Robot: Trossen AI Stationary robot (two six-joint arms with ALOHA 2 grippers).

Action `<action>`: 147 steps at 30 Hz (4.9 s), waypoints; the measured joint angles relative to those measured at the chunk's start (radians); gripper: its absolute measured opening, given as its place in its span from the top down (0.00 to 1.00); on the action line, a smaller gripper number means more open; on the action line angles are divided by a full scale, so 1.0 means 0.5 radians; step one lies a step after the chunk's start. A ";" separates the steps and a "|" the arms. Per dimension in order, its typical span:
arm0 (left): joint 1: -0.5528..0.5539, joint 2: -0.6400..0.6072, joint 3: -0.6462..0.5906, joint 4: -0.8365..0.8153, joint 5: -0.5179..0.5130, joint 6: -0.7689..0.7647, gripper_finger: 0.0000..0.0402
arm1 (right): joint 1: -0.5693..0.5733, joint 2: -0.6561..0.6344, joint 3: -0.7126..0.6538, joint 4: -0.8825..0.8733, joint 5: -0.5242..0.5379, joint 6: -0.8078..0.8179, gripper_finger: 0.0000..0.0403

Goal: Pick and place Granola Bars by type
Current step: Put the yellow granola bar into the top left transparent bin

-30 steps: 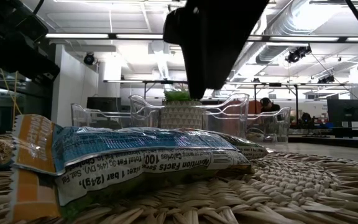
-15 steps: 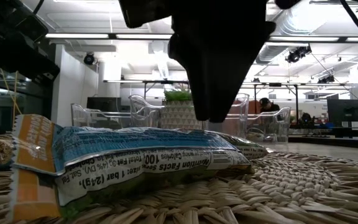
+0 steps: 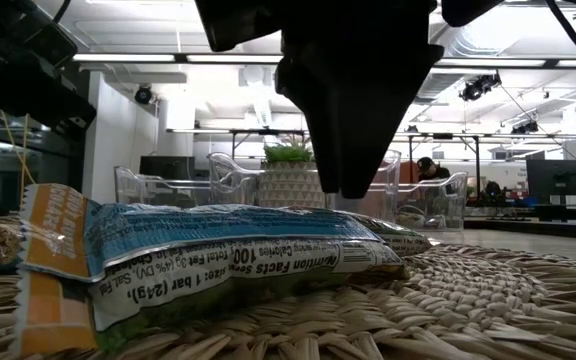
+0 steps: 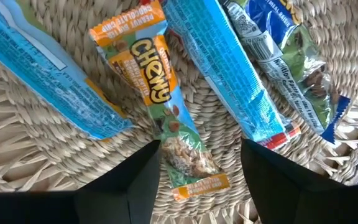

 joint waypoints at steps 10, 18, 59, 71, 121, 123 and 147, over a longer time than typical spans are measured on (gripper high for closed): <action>0.000 0.000 0.000 0.000 -0.002 0.000 1.00 | 0.018 0.000 0.000 0.004 -0.028 0.038 0.49; 0.000 0.000 0.000 0.000 -0.008 0.000 1.00 | 0.037 0.000 0.001 0.057 -0.088 0.037 0.49; 0.000 0.000 0.000 0.000 0.000 0.000 1.00 | 0.026 0.131 -0.001 0.122 -0.258 0.305 0.73; 0.000 -0.001 0.000 0.000 -0.002 0.000 1.00 | 0.026 0.102 -0.001 0.148 -0.268 0.588 0.86; 0.000 0.000 0.000 0.000 -0.001 0.000 1.00 | -0.845 -0.295 0.001 2.500 -0.113 0.214 0.86; 0.000 0.000 0.000 -0.001 -0.001 0.000 1.00 | -0.921 -0.295 0.001 2.520 -0.150 0.176 0.86; 0.000 0.000 0.000 0.000 -0.007 0.000 1.00 | -1.661 -0.292 0.001 1.870 -0.462 -0.710 0.86</action>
